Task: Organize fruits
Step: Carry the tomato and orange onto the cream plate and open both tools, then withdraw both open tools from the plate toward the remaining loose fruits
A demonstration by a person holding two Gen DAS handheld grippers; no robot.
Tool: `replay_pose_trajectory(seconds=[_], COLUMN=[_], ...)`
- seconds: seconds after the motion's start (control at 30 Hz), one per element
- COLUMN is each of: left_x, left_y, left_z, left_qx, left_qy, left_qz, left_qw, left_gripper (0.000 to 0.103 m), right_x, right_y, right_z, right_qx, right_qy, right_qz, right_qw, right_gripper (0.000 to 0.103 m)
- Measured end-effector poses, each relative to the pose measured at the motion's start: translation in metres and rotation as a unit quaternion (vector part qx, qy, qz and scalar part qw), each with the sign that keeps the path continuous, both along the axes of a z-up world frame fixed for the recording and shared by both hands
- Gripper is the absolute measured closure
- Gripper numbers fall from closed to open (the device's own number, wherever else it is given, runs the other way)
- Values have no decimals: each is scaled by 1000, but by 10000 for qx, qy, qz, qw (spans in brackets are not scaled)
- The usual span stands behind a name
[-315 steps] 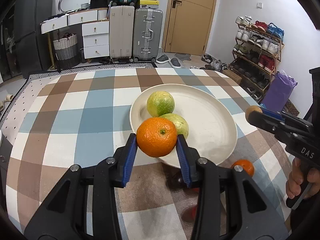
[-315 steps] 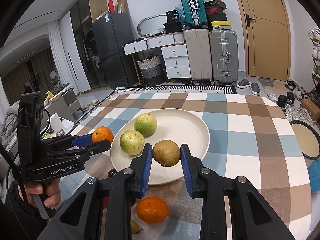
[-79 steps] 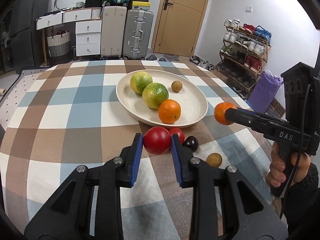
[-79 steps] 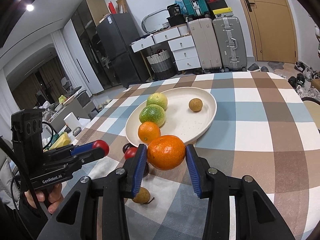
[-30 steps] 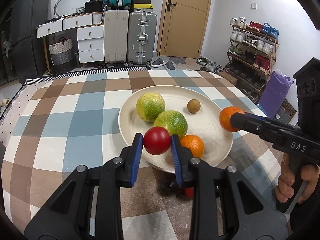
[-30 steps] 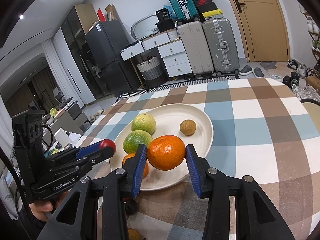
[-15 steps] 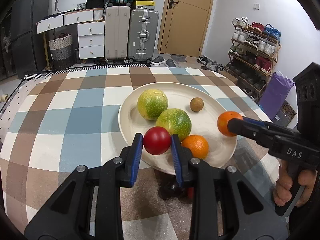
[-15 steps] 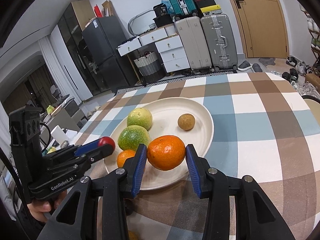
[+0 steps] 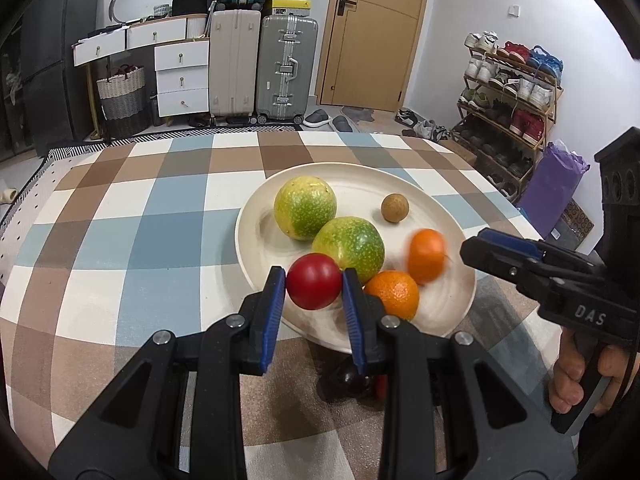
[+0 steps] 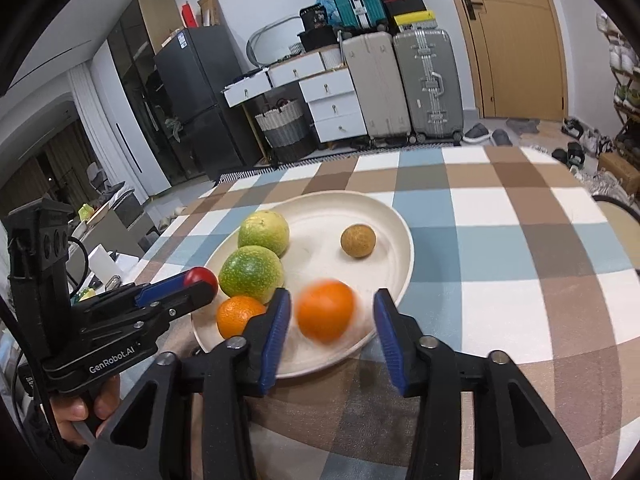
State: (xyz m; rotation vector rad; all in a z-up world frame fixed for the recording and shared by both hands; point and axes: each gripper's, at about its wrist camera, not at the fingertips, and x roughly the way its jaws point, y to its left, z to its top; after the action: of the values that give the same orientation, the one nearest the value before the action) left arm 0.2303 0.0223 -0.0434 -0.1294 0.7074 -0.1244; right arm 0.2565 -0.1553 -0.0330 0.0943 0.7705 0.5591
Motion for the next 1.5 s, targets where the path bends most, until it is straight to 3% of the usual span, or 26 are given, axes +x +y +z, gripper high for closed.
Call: replay_pose_trajectory(seconds=[0.3, 0.47, 0.5, 0.53, 0.7, 0.77, 0.87, 1.5], left_x=[0, -3, -5, -7, -17, -21, -33, -77], left_y=[-1, -1, 0, 1, 4, 5, 5, -5], left_z=[1, 4, 6, 7, 12, 12, 14, 13], left_qx=[16, 47, 47, 52, 39, 36, 27, 153], left_qy=[5, -34, -75, -99, -141, -126, -214, -108], left_qz=[10, 94, 130, 161, 224, 245, 262, 208], left_qw=[10000, 9999, 9999, 9998, 9996, 9996, 9994, 9996], left_gripper=[75, 39, 33, 21, 12, 2, 1, 1], right_x=[-8, -10, -11, -11, -18, -21, -25, -55], right_y=[-7, -9, -10, -10, -13, -14, -15, -27], right_z=[3, 3, 3, 4, 8, 8, 8, 0], right_qx=[-35, -112, -109, -103, -176, -233, -251, -317], right_qy=[-105, -146, -144, -150, -153, -137, -20, 260], right_qz=[13, 13, 9, 1, -34, -24, 69, 403], right_qw=[9999, 9998, 9998, 9998, 9997, 9996, 9997, 9983], right_gripper=[39, 37, 34, 29, 13, 8, 0, 0])
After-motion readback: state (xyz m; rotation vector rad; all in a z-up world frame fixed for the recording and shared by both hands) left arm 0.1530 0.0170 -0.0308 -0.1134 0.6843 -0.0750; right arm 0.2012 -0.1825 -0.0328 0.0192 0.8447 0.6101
